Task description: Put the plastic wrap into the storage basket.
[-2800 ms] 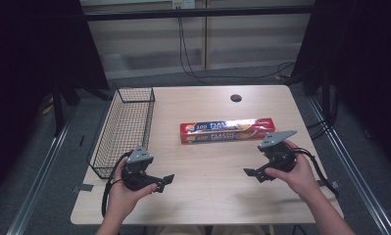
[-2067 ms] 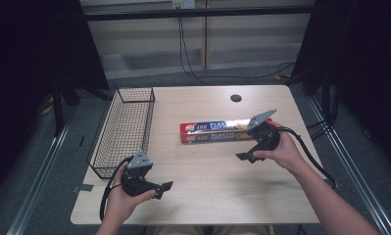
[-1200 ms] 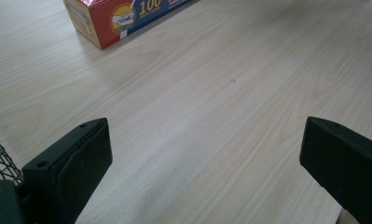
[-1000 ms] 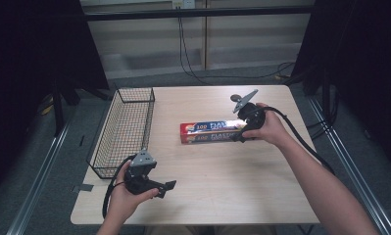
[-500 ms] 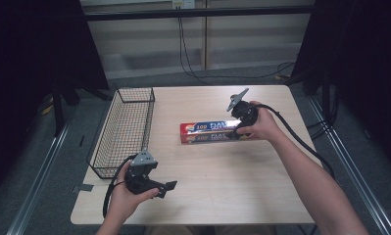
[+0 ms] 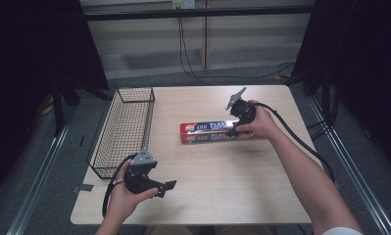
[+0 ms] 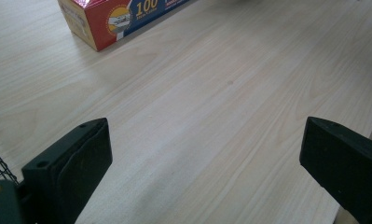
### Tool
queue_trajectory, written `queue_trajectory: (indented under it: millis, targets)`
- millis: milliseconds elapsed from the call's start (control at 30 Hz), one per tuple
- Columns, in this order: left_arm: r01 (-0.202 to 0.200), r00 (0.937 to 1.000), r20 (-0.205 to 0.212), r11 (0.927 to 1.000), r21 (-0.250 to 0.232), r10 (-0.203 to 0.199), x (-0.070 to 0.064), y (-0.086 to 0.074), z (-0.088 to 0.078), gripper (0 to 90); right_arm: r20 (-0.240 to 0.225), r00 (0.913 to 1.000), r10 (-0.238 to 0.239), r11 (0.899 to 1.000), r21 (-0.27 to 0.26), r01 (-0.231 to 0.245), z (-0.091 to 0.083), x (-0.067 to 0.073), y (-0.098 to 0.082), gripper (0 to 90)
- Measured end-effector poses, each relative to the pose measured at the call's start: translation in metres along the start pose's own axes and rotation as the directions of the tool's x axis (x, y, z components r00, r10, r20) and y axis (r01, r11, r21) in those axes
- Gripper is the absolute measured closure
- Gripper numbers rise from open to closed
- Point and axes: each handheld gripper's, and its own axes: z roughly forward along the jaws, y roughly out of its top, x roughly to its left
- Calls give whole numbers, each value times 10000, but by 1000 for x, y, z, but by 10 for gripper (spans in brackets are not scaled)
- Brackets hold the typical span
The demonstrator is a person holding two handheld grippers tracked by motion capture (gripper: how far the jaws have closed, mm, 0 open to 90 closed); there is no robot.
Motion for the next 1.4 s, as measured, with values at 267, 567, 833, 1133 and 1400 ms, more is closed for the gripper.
queue_trajectory:
  millis: [267, 567, 833, 1133, 1400]
  targets:
    - [-23, 10000, -57, 10000, 23, 23, 0, 0, 1, 22, 85, 10000, -40, 9997, 221, 38, 9, -1, -1, 36]
    - [-76, 10000, 31, 9999, 123, 76, 0, -1, 2, 23, -57, 9998, -204, 9981, 572, 207, 20, 0, -2, 59]
    - [-93, 9999, -37, 9998, 167, 94, 0, -1, 2, 23, 166, 9996, -206, 9958, 900, 191, 23, 5, -2, 103]
    - [-107, 9999, -5, 9996, 246, 107, 0, -2, 3, 24, -48, 9986, -519, 9918, 1168, 521, 21, 4, -4, 225]
    - [-183, 9998, -12, 9995, 277, 183, 0, -2, 5, 26, -516, 9976, -466, 9880, 1450, 537, 28, 2, -5, 245]
